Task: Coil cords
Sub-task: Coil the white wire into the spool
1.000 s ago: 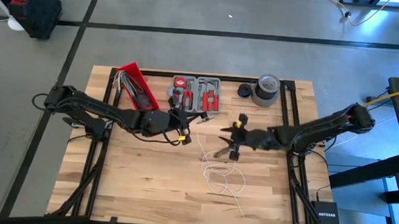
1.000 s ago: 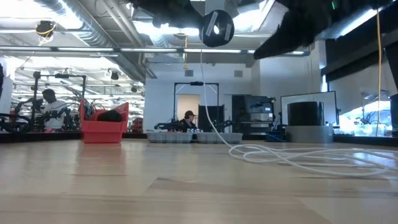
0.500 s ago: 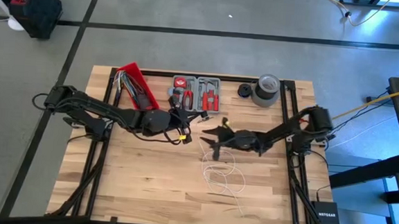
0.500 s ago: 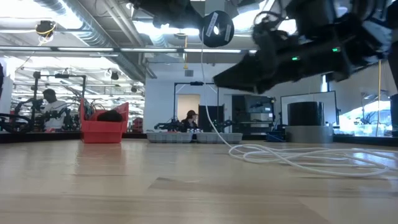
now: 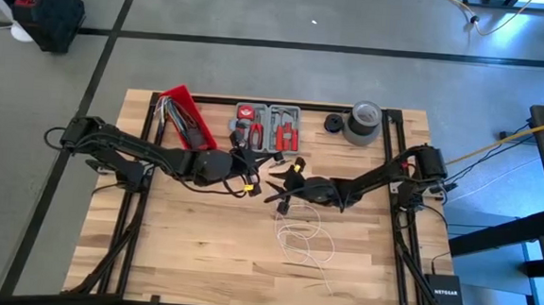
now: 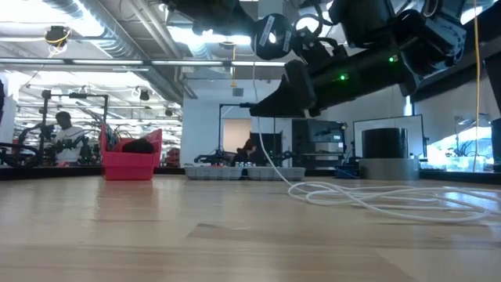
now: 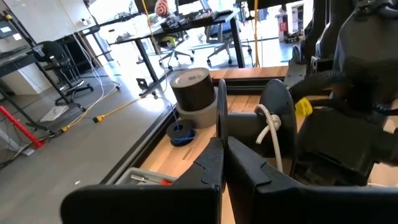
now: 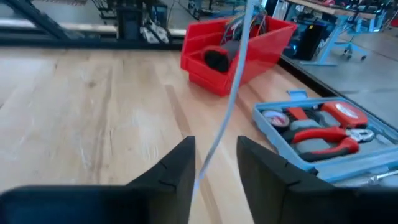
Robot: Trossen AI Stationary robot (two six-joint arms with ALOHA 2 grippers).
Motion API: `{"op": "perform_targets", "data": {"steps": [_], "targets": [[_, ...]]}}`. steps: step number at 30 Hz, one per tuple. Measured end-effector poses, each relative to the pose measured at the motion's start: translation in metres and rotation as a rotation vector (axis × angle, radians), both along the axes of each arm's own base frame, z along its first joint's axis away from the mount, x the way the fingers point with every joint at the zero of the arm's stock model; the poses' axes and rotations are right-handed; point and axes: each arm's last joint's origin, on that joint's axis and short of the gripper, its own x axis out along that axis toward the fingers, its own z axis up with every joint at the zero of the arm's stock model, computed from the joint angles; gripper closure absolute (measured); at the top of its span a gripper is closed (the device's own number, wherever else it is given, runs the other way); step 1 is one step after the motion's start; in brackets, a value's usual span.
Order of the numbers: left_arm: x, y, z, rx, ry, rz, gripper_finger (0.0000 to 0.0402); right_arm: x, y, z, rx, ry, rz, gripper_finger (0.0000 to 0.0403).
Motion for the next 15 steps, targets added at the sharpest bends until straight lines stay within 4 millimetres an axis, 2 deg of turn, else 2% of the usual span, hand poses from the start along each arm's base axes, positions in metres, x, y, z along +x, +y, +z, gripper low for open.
{"op": "perform_targets", "data": {"steps": [6, 10, 15], "targets": [[0.0, 0.0, 0.0, 0.001, 0.001, 0.0, 0.0401, -0.001, 0.0, -0.003, -0.027, 0.039, 0.021, 0.0388], [-0.001, -0.004, 0.001, 0.015, 0.009, -0.016, 0.0401, -0.005, -0.001, 0.001, -0.092, 0.079, -0.073, 0.0386], [-0.01, -0.012, 0.007, 0.025, 0.021, -0.024, 0.0401, -0.027, -0.001, 0.01, -0.218, 0.213, -0.229, 0.0396]]}}
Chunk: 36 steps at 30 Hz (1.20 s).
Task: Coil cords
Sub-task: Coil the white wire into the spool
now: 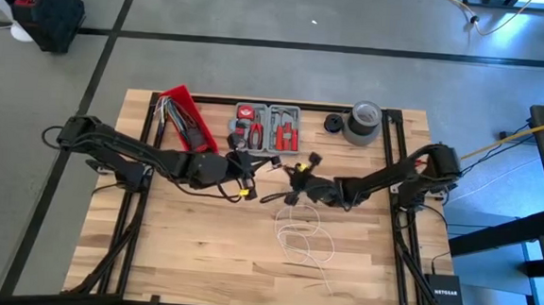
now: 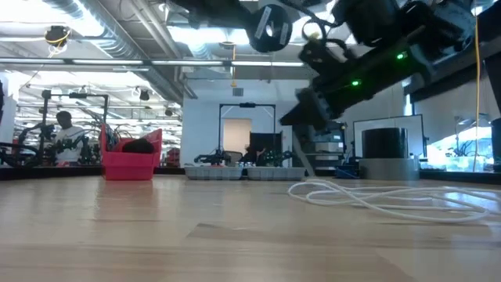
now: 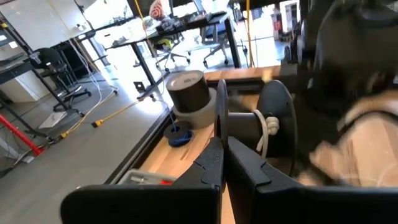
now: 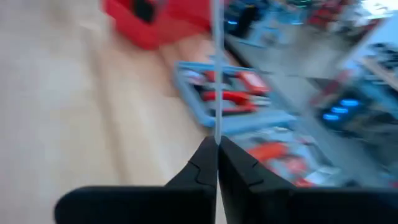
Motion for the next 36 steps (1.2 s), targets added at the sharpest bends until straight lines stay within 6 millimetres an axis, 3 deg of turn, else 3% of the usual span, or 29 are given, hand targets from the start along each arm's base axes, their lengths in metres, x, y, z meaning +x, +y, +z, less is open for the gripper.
{"op": "perform_targets", "data": {"steps": [7, 16, 27, 36], "targets": [[-0.009, -0.002, 0.002, -0.014, 0.037, -0.002, 0.0401, -0.035, 0.002, 0.038, -0.097, 0.038, -0.128, 0.0398], [-0.006, 0.007, -0.003, -0.023, 0.078, -0.008, 0.0401, -0.056, 0.0, 0.09, 0.042, -0.206, -0.048, 0.0399], [0.01, 0.019, -0.019, -0.015, 0.096, -0.001, 0.0401, -0.043, 0.01, 0.113, 0.316, -0.393, 0.255, 0.0398], [0.017, 0.023, -0.019, -0.05, 0.023, -0.009, 0.0401, -0.024, 0.016, 0.104, 0.368, -0.475, 0.321, 0.0398]]}}
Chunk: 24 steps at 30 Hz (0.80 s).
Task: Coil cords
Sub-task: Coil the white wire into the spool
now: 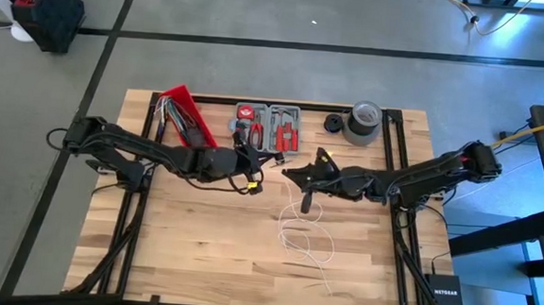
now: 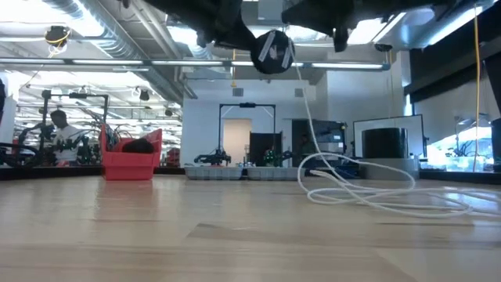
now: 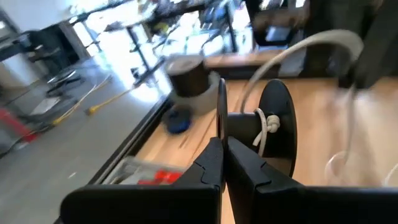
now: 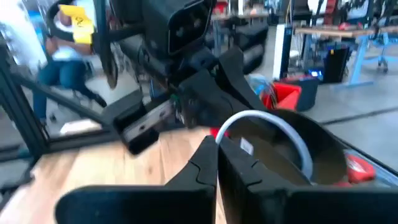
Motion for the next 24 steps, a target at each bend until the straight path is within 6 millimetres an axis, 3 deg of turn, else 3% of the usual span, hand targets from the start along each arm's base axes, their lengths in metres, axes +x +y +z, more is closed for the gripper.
{"op": "perform_targets", "data": {"steps": [7, 12, 24], "targets": [[0.01, 0.003, -0.005, -0.022, -0.054, -0.025, 0.0401, 0.029, 0.006, -0.007, -0.046, -0.015, 0.002, 0.0397], [0.01, 0.003, -0.003, -0.04, -0.078, -0.016, 0.0401, 0.047, 0.009, -0.02, -0.096, 0.097, -0.009, 0.0396], [-0.001, -0.01, 0.007, -0.049, -0.078, -0.059, 0.0401, 0.04, 0.002, -0.049, -0.21, 0.408, -0.211, 0.0396]]}}
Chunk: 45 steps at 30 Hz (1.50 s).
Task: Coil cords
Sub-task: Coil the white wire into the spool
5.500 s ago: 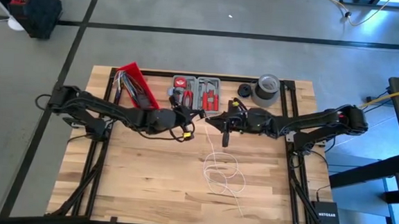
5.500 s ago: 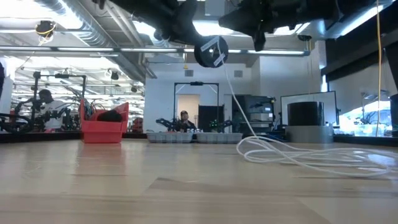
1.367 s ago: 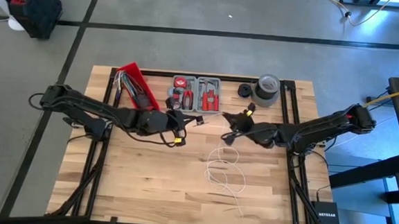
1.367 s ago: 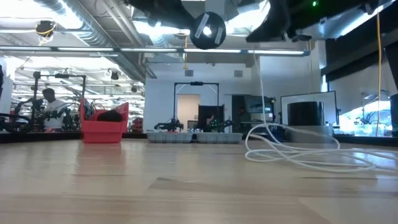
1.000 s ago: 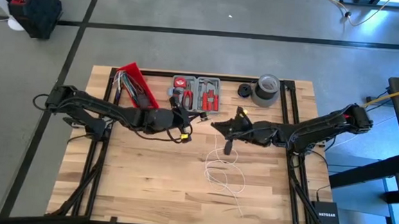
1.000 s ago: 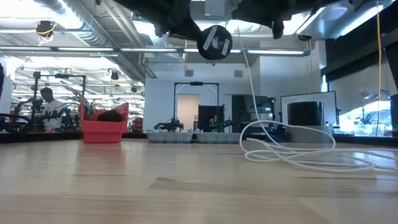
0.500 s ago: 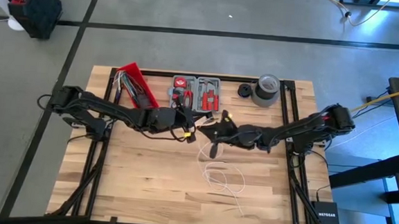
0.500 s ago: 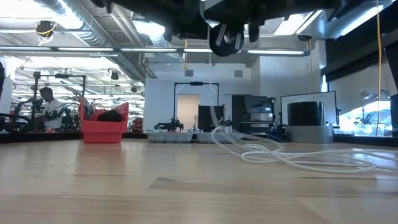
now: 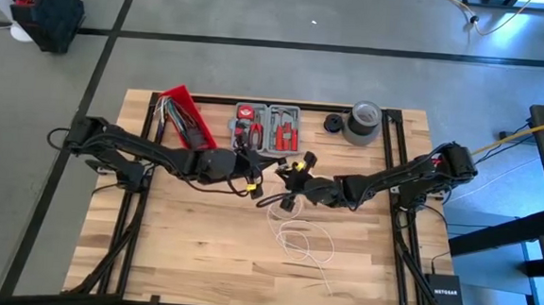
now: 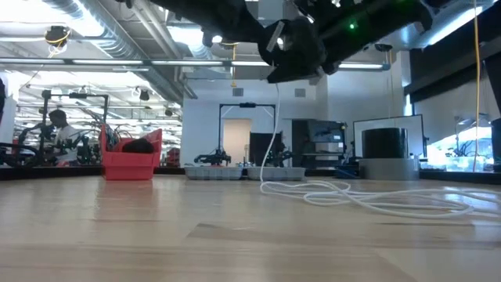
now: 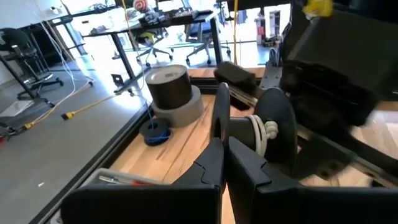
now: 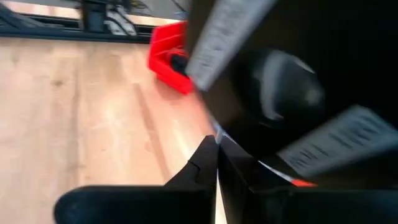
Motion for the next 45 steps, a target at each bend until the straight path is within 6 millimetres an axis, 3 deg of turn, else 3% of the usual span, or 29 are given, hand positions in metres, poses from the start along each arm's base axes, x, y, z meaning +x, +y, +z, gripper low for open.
{"op": "perform_targets", "data": {"steps": [6, 10, 12, 16, 21, 26, 30, 36, 45], "targets": [[-0.003, 0.0, 0.002, -0.002, 0.005, -0.001, 0.0401, -0.001, -0.001, 0.002, -0.032, 0.011, -0.021, 0.0387], [-0.004, -0.001, 0.009, -0.008, -0.032, -0.004, 0.0401, -0.004, 0.002, 0.002, -0.068, 0.067, -0.004, 0.0341], [-0.004, -0.001, 0.009, -0.005, -0.026, -0.005, 0.0401, -0.007, 0.008, 0.014, -0.086, 0.077, 0.023, 0.0311], [-0.005, -0.002, 0.007, 0.007, -0.008, -0.011, 0.0401, -0.025, 0.022, 0.031, -0.083, 0.186, 0.078, 0.0257], [-0.005, -0.003, 0.006, 0.016, 0.002, -0.017, 0.0401, -0.053, 0.035, 0.04, -0.032, 0.266, 0.089, 0.0225], [-0.004, -0.003, 0.007, 0.014, -0.002, -0.015, 0.0401, -0.059, 0.04, 0.008, -0.031, 0.182, 0.103, 0.0222], [-0.004, -0.003, 0.007, 0.012, -0.004, -0.014, 0.0401, -0.056, 0.025, -0.026, -0.025, 0.023, 0.103, 0.0222], [-0.004, -0.003, 0.007, 0.017, -0.002, -0.014, 0.0401, -0.04, 0.001, -0.056, 0.066, -0.09, 0.133, 0.0221], [-0.004, -0.003, 0.006, 0.019, 0.005, -0.014, 0.0401, -0.009, -0.007, -0.067, 0.091, -0.104, 0.186, 0.0223]]}}
